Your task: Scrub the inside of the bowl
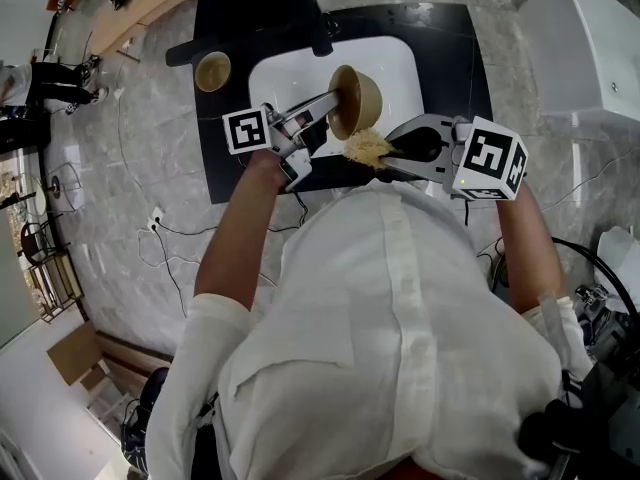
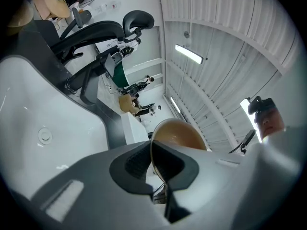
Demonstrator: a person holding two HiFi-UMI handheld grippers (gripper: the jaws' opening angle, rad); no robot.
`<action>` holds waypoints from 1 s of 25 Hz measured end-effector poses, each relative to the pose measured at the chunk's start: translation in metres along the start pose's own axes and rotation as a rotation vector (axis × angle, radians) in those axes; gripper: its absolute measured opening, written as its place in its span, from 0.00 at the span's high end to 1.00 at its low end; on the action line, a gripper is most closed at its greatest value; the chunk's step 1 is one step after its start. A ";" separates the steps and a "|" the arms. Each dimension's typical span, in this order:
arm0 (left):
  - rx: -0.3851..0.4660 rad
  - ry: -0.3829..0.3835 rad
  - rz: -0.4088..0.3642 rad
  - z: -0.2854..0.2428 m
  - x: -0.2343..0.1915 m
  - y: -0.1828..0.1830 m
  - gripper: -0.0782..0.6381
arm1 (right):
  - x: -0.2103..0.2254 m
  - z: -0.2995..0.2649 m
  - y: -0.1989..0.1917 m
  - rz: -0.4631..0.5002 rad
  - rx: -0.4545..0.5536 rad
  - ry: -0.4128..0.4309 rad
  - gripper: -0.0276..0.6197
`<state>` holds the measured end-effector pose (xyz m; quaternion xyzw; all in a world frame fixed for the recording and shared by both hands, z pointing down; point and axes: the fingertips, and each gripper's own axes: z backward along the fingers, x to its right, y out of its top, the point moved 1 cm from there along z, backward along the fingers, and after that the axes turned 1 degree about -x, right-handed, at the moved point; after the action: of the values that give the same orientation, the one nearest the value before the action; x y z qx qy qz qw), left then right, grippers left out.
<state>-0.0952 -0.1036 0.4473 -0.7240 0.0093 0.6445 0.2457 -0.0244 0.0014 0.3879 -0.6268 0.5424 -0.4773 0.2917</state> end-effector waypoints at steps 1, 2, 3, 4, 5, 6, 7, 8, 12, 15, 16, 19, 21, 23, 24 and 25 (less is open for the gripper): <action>-0.012 0.013 0.001 0.001 -0.003 -0.003 0.87 | 0.002 0.003 0.001 -0.005 0.011 -0.009 0.90; -0.025 0.023 0.000 0.002 -0.006 -0.006 0.87 | 0.004 0.006 0.002 -0.011 0.022 -0.018 0.90; -0.037 0.028 -0.002 0.002 -0.007 -0.009 0.87 | 0.008 0.010 0.003 -0.017 0.033 -0.030 0.90; -0.051 0.030 -0.005 0.000 -0.008 -0.012 0.87 | 0.012 0.014 0.003 -0.024 0.042 -0.044 0.90; -0.067 0.031 -0.007 -0.001 -0.008 -0.015 0.87 | 0.016 0.018 0.003 -0.031 0.049 -0.062 0.90; -0.083 0.034 -0.008 -0.003 -0.009 -0.018 0.87 | 0.020 0.022 0.002 -0.039 0.057 -0.080 0.90; -0.096 0.037 -0.008 -0.004 -0.009 -0.021 0.87 | 0.024 0.027 0.002 -0.049 0.068 -0.097 0.90; -0.107 0.040 -0.006 -0.005 -0.008 -0.023 0.87 | 0.028 0.030 0.002 -0.060 0.081 -0.112 0.90; -0.164 0.043 -0.034 -0.009 -0.011 -0.031 0.87 | 0.043 0.042 0.001 -0.097 0.120 -0.158 0.90; -0.228 0.028 -0.081 -0.014 -0.008 -0.039 0.87 | 0.055 0.049 -0.006 -0.117 0.118 -0.203 0.90; -0.245 0.024 -0.090 -0.017 -0.006 -0.042 0.87 | 0.059 0.051 -0.008 -0.122 0.114 -0.216 0.90; -0.283 0.013 -0.112 -0.025 -0.001 -0.049 0.87 | 0.069 0.053 -0.012 -0.135 0.106 -0.231 0.90; -0.290 -0.014 -0.114 -0.030 0.005 -0.052 0.87 | 0.074 0.053 -0.015 -0.147 0.107 -0.229 0.90; -0.287 -0.035 -0.112 -0.034 0.014 -0.051 0.87 | 0.080 0.051 -0.018 -0.160 0.106 -0.222 0.90; -0.285 -0.041 -0.111 -0.036 0.018 -0.051 0.87 | 0.082 0.049 -0.019 -0.167 0.104 -0.218 0.90; -0.282 -0.046 -0.111 -0.038 0.021 -0.050 0.87 | 0.083 0.047 -0.021 -0.174 0.105 -0.212 0.90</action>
<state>-0.0398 -0.0674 0.4465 -0.7356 -0.1270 0.6413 0.1772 0.0236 -0.0808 0.4122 -0.7024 0.4264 -0.4594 0.3373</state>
